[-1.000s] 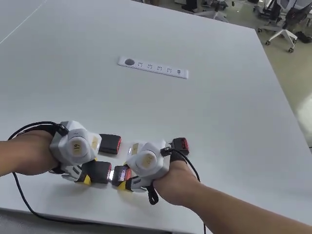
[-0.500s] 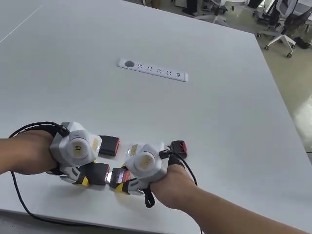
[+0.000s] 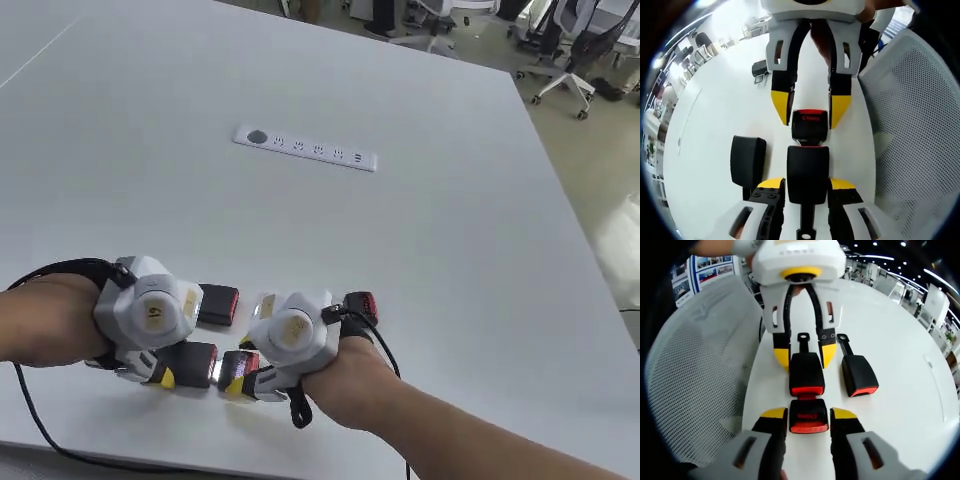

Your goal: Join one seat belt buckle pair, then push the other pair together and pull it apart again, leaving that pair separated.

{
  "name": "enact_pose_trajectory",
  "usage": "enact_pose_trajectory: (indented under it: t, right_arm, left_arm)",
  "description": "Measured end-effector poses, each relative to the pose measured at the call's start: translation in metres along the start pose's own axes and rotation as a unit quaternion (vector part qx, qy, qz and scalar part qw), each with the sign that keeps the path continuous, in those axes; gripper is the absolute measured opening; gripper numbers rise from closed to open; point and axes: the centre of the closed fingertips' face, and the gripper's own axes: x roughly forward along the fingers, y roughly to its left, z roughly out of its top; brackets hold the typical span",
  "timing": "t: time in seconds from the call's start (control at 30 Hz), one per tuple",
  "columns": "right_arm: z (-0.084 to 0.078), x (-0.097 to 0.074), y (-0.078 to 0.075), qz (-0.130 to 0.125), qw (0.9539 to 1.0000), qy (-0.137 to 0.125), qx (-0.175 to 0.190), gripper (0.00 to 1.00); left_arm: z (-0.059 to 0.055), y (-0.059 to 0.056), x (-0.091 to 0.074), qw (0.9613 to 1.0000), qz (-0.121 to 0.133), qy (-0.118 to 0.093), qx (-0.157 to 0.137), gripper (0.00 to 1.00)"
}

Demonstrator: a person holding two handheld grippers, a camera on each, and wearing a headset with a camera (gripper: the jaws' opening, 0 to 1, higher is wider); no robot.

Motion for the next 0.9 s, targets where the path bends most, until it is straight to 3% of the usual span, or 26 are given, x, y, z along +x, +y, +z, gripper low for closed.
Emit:
enact_pose_trajectory:
  t: [0.17, 0.37, 0.53, 0.7, 0.77, 0.83, 0.9]
  right_arm:
    - [0.006, -0.014, 0.0, -0.002, 0.9999, -0.013, -0.01, 0.34]
    - [0.001, -0.025, -0.01, -0.012, 0.9997, -0.011, -0.019, 0.33]
    - [-0.016, -0.036, -0.026, -0.027, 0.9995, -0.001, -0.014, 0.34]
    - [-0.03, -0.049, -0.038, -0.034, 0.9993, 0.006, -0.015, 0.34]
    - [-0.035, -0.053, -0.045, -0.042, 0.9989, 0.01, -0.016, 0.35]
    - [-0.045, -0.06, -0.057, -0.051, 0.9985, 0.015, -0.011, 0.35]
    - [-0.052, -0.064, -0.064, -0.056, 0.9982, 0.02, -0.008, 0.35]
  left_arm:
    - [0.006, 0.004, -0.013, 0.9997, 0.004, -0.021, -0.015, 0.34]
    - [0.016, 0.022, -0.025, 0.9983, 0.026, -0.042, -0.032, 0.35]
    - [0.024, 0.029, -0.03, 0.9984, 0.031, -0.036, -0.029, 0.37]
    - [0.035, 0.042, -0.031, 0.9982, 0.039, -0.043, -0.018, 0.38]
    - [0.036, 0.046, -0.029, 0.9982, 0.039, -0.043, -0.015, 0.39]
    - [0.037, 0.05, -0.027, 0.9983, 0.036, -0.045, 0.005, 0.4]
    - [0.037, 0.055, -0.024, 0.9984, 0.037, -0.044, 0.003, 0.4]
